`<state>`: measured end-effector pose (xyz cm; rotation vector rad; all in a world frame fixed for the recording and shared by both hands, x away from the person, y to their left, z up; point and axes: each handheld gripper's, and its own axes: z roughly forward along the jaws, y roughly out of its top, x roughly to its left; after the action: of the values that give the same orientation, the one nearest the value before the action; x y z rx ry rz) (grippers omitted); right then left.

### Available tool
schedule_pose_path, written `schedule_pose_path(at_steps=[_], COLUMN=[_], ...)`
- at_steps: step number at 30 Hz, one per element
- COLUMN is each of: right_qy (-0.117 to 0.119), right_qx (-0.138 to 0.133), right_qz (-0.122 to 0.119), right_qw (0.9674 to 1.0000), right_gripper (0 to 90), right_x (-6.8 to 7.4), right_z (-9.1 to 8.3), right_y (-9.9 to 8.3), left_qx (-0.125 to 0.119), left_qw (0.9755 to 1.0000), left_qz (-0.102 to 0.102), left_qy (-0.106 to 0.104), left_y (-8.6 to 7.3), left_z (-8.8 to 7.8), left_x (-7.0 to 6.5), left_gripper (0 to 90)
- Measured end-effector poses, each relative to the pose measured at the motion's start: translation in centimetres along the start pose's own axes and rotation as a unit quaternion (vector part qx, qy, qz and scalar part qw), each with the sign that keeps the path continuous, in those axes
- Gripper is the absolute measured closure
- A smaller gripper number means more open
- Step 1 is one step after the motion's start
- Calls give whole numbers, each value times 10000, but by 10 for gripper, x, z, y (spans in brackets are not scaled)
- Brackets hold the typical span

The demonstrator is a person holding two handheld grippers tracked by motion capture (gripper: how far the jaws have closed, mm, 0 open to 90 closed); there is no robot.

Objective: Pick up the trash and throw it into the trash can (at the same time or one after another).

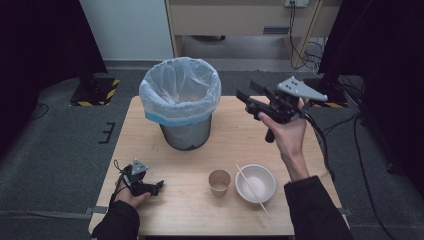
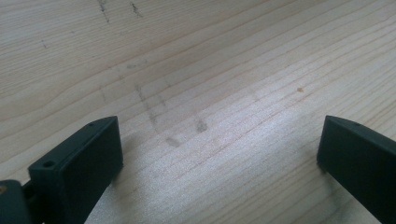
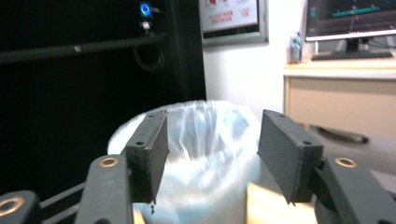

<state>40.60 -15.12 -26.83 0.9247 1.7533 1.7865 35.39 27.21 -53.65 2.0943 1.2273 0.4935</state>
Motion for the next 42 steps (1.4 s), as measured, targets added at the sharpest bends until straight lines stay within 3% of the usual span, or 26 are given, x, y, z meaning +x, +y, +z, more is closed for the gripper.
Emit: schedule_pose_path(at_steps=[2,3,6,8,14,16,19,20,22,23,25,26,28,29,30,35,36,38,39,42], right_qy=[-28,-48,-43,-133,-205,-203,-242,-242,-260,-265,-255,-235,-247,-246,-229,-208,-219,-220,-191,-186], right_qx=[168,331,481,673,1139,1297,1610,1610,1865,2148,2234,2469,2543,2693,2759,2908,3084,3138,3299,3376], right_qz=[-22,-26,-8,3,70,89,175,175,151,158,148,120,116,131,110,165,179,171,156,132], right_qw=[9999,9994,9988,9976,9933,9913,9865,9865,9820,9762,9743,9687,9668,9626,9609,9564,9508,9491,9437,9410], right_gripper=[420,417,411,396,406,406,427,427,445,453,456,467,478,490,497,538,557,566,581,600], right_x=[-1,-3,-4,-6,-12,-13,-14,-14,-13,-11,-10,-9,-9,-8,-7,-5,-3,-2,0,1], right_z=[-15,-27,-37,-49,-62,-63,-69,-69,-71,-70,-69,-66,-65,-63,-63,-63,-63,-62,-61,-61], right_y=[-13,-28,-44,-69,-119,-125,-149,-149,-164,-177,-181,-190,-193,-198,-199,-204,-207,-209,-213,-216], left_qx=[2,2,-1,-1,6,6,9,9,8,7,9,8,8,8,8,9,9,9,9,9], left_qw=[10000,10000,10000,10000,10000,10000,10000,10000,10000,10000,10000,10000,10000,10000,10000,10000,10000,10000,10000,10000], left_qz=[2,2,-1,-1,-2,-3,-6,-6,2,3,5,4,3,7,9,8,10,9,9,9], left_qy=[0,-1,0,1,5,6,7,7,-1,-3,-2,-3,-4,-7,-7,-8,-7,-7,-7,-8], left_y=[0,0,0,0,0,0,0,0,0,0,0,0,0,0,1,1,1,1,1,1], left_z=[0,0,0,0,0,0,0,0,0,0,0,0,0,0,0,0,0,0,0,0], left_x=[0,0,0,0,0,0,-1,-1,0,0,0,0,0,0,0,0,0,0,0,0], left_gripper=[0,0,0,0,0,0,0,0,0,0,0,0,0,0,0,0,0,0,0,0])
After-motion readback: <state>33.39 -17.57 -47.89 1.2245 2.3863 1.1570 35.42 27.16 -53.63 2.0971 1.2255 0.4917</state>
